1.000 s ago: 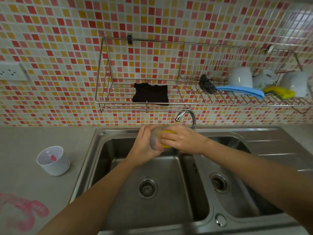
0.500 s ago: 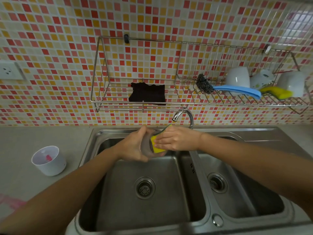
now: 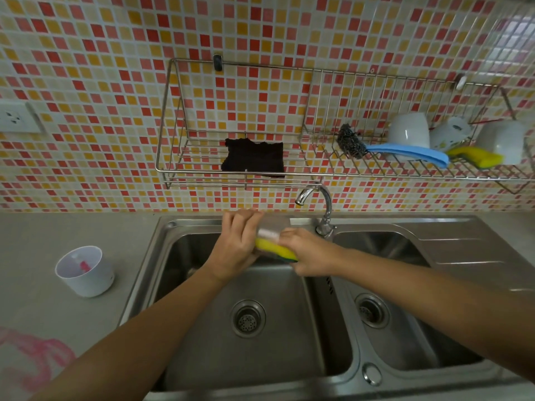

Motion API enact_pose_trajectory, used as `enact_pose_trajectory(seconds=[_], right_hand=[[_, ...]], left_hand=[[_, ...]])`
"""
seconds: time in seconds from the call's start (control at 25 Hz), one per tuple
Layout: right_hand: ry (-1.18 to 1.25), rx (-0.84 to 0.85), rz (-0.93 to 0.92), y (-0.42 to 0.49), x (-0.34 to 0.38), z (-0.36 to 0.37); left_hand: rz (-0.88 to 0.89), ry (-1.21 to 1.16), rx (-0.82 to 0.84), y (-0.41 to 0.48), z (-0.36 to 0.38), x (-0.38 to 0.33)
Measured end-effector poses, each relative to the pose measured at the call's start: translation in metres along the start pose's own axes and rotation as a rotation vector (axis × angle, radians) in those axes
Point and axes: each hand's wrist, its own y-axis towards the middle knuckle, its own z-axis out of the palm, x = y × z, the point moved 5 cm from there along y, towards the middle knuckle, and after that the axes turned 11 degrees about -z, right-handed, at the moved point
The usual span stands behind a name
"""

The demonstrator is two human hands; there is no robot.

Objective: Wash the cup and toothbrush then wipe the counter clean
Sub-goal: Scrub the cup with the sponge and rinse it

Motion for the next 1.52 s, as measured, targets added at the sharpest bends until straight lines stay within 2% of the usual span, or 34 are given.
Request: enact_pose_trajectory(seconds=[0.04,0.16,0.32,0.4,0.52,0.56,0.6,0.68,0.76,0.84,0.92,1.12,1.24,1.32,1.36,1.44,1.52], right_hand=[[-0.056,0.021,-0.018,0.000,-0.001,-0.007],[-0.226,-0.124,-0.098,-0.006,-0.007,-0.017],[-0.257,-0.189,-0.217,-0.008,-0.006,-0.016],[-0.360,-0.196,-0.284,-0.014,-0.013,-0.023],[-0.471,-0.155,-0.405,-0.019,-0.017,-0.018],[-0.497,-0.134,-0.395,-0.016,-0.014,-0.015],[-0.443,-0.135,-0.341,-0.012,-0.011,-0.014],[-0.236,-0.198,-0.185,-0.001,-0.008,-0.015],[-0.149,-0.188,-0.153,0.004,-0.004,-0.015],[-0.219,-0.178,-0.172,0.002,-0.003,-0.016],[-0.144,-0.198,-0.099,0.000,-0.003,-0.018],[-0.199,-0.213,-0.177,-0.003,0.004,-0.018],[-0.044,-0.211,-0.166,-0.008,0.003,-0.015],[-0.041,-0.191,-0.157,-0.010,0.004,-0.014],[-0.117,-0.179,-0.183,-0.011,0.002,-0.015],[-0.219,-0.147,-0.194,-0.016,-0.004,-0.017],[-0.292,-0.122,-0.271,-0.019,-0.007,-0.016]], left_hand=[[-0.032,-0.006,0.001,0.000,0.002,0.000],[-0.157,-0.042,-0.027,0.003,0.004,0.002],[-0.256,-0.171,0.014,0.004,0.005,0.004],[-0.253,-0.319,0.217,0.008,0.006,0.004],[-0.318,-0.487,0.662,0.011,0.016,0.012],[-0.312,-0.484,0.691,0.012,0.017,0.014],[-0.270,-0.453,0.630,0.013,0.016,0.014],[-0.208,-0.384,0.390,0.010,0.012,0.013],[-0.197,-0.334,0.201,0.005,0.009,0.012],[-0.183,-0.293,0.075,0.000,0.006,0.010],[-0.146,-0.263,0.009,-0.001,0.003,0.007],[-0.171,-0.279,-0.048,0.000,0.002,0.004],[-0.105,-0.262,-0.034,-0.007,0.002,-0.001],[-0.153,-0.274,-0.037,-0.008,0.004,-0.003],[-0.199,-0.288,-0.031,-0.009,0.006,-0.004],[-0.280,-0.340,0.046,-0.009,0.011,-0.004],[-0.284,-0.392,0.207,-0.010,0.015,-0.001]])
